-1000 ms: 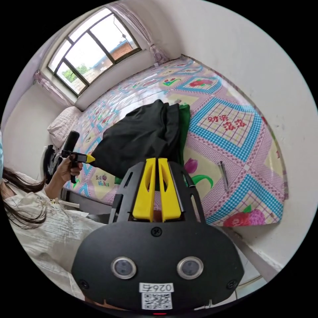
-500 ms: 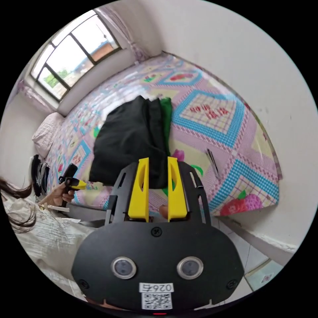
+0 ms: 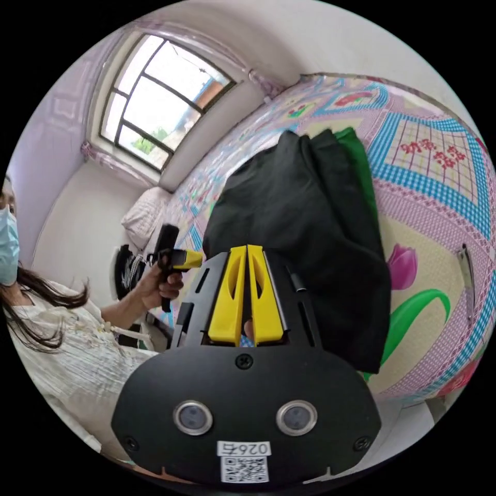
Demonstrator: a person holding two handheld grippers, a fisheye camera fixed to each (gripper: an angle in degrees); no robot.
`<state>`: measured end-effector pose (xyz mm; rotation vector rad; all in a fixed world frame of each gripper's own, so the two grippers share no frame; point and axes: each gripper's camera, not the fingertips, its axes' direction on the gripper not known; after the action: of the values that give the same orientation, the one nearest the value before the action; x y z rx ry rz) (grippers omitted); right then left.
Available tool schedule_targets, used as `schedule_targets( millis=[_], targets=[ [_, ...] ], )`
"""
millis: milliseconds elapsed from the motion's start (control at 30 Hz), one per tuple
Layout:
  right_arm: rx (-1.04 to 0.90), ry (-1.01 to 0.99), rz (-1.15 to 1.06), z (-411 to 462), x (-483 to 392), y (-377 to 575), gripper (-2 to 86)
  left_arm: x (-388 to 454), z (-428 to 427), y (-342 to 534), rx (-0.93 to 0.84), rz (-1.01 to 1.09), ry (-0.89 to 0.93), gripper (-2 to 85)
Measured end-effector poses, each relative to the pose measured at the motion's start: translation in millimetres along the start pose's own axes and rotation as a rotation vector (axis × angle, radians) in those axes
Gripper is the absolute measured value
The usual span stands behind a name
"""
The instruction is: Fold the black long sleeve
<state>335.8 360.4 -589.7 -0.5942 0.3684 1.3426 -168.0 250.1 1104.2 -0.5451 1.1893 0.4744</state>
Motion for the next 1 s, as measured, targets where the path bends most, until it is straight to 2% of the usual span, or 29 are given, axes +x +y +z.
schedule_targets(
  millis=[67,133,167,233,300,433,533,667,800,1000],
  targets=[
    [0.068,-0.014,-0.023,-18,10,-23,-0.9,-6,-1,-13,0.061,0.001,0.022,-1.0],
    [0.125,0.012,-0.043,-26,34,-61,-0.9,-25,5,-33,0.043,-0.060,-0.012,-1.0],
    [0.116,0.039,-0.049,-23,42,-71,-0.9,-44,12,-43,0.006,-0.115,-0.030,-1.0],
    [-0.056,0.262,-0.030,4,90,-102,-0.9,-75,24,-52,-0.029,-0.172,0.075,-1.0],
    [-0.089,0.173,0.007,-4,123,-110,-0.9,-93,25,-46,0.073,-0.228,0.186,-1.0],
    [-0.030,0.188,0.032,-58,148,-97,-0.9,-79,17,-25,0.110,-0.112,0.174,-1.0],
    [0.081,0.105,0.014,-103,144,-76,-0.9,-73,-15,19,0.258,-0.091,0.174,-1.0],
    [0.175,0.042,-0.038,-133,119,-53,-0.9,-71,-83,128,0.613,-0.154,0.092,-1.0],
    [0.134,-0.037,-0.163,-110,57,-36,-0.9,-43,-125,278,0.935,-0.191,-0.106,-1.0],
    [0.039,-0.192,-0.458,-58,-104,7,-0.9,49,-104,518,1.369,-0.181,-0.455,-1.0]
  ],
)
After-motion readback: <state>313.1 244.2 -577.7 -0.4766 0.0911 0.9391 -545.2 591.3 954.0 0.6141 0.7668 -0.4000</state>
